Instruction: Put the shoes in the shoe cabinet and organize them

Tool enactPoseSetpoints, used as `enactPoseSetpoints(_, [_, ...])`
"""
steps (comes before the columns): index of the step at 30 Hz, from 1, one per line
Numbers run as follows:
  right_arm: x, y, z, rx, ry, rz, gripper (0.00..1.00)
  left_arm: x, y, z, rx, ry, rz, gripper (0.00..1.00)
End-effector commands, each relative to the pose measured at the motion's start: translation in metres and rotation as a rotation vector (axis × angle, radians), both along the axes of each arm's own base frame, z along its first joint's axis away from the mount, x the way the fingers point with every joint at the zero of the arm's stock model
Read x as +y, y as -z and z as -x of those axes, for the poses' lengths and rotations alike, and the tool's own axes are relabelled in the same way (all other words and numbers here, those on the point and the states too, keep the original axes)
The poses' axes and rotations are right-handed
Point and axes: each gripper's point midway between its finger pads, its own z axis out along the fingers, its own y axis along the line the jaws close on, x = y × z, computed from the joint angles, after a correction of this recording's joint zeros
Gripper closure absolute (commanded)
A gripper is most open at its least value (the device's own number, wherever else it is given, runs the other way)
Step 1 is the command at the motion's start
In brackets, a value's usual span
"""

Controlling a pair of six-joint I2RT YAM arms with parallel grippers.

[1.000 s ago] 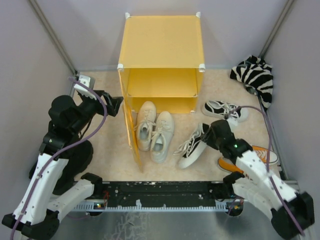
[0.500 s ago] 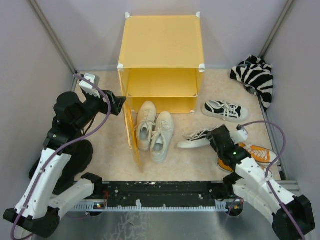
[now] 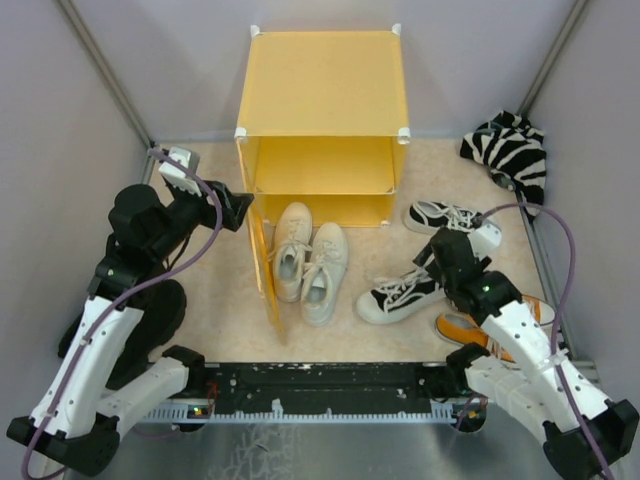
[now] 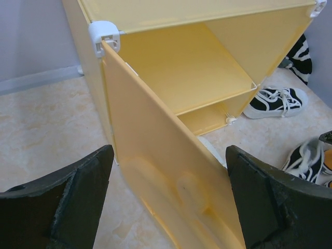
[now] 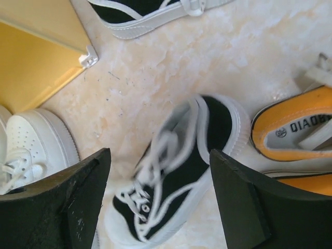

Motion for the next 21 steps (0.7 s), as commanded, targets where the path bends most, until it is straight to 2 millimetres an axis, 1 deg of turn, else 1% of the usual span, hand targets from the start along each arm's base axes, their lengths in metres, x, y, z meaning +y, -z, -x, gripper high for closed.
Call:
enactPoseSetpoints(1, [-0.003,-0.018,-0.007,0.093,-0.153,0.203,0.24,-0.004,-0.005,0.005,-0.03,0.023,0.027,0.05])
enactPoseSetpoints(4, [0.007,-0.009,-0.018,0.149,-0.228,0.231,0.24,-0.003,-0.004,0.005,-0.033,0.023,0.028,0.05])
enactPoseSetpoints(6, [0.012,-0.008,-0.026,0.162,-0.271,0.246,0.24,-0.002,-0.007,0.007,-0.038,0.022,0.026,0.05])
enactPoseSetpoints(10, [0.017,-0.015,-0.034,0.239,-0.42,0.349,0.25,0.001,-0.012,0.011,-0.05,0.013,0.028,0.05])
enactPoseSetpoints(11, [0.014,-0.018,-0.034,0.273,-0.433,0.382,0.25,0.002,-0.012,0.012,-0.051,0.009,0.027,0.05])
enactPoseSetpoints(13, [0.02,-0.022,-0.038,0.297,-0.53,0.42,0.26,0.003,-0.01,0.013,-0.052,0.005,0.031,0.05])
enactPoseSetpoints(14, [0.023,-0.023,-0.039,0.299,-0.569,0.424,0.26,0.003,-0.008,0.013,-0.049,0.007,0.035,0.05])
enactPoseSetpoints(16, [0.037,-0.018,-0.038,0.315,-0.673,0.401,0.3,0.001,-0.005,0.013,-0.041,0.014,0.04,0.05])
enactPoseSetpoints(19, [0.053,-0.007,-0.028,0.355,-0.803,0.354,0.36,0.0,-0.005,0.014,-0.033,0.02,0.038,0.05])
enactPoseSetpoints(21, [0.056,-0.003,-0.022,0.356,-0.87,0.352,0.4,0.002,-0.005,0.014,-0.033,0.011,0.031,0.05])
